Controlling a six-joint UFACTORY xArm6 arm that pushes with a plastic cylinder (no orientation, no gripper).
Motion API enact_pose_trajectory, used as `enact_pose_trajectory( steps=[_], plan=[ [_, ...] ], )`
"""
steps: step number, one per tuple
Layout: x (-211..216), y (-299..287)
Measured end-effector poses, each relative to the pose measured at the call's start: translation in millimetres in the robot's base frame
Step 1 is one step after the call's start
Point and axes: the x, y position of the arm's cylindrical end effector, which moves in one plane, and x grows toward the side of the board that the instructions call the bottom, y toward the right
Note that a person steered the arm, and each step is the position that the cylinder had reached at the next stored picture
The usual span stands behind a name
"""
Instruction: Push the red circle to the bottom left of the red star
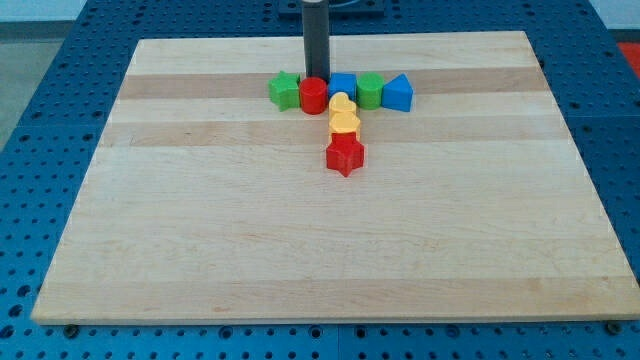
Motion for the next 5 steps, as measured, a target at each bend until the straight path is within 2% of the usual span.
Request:
enact_pose_trajectory(
  steps=[3, 5],
  plan=[
    [20, -25],
    [71, -57]
  ],
)
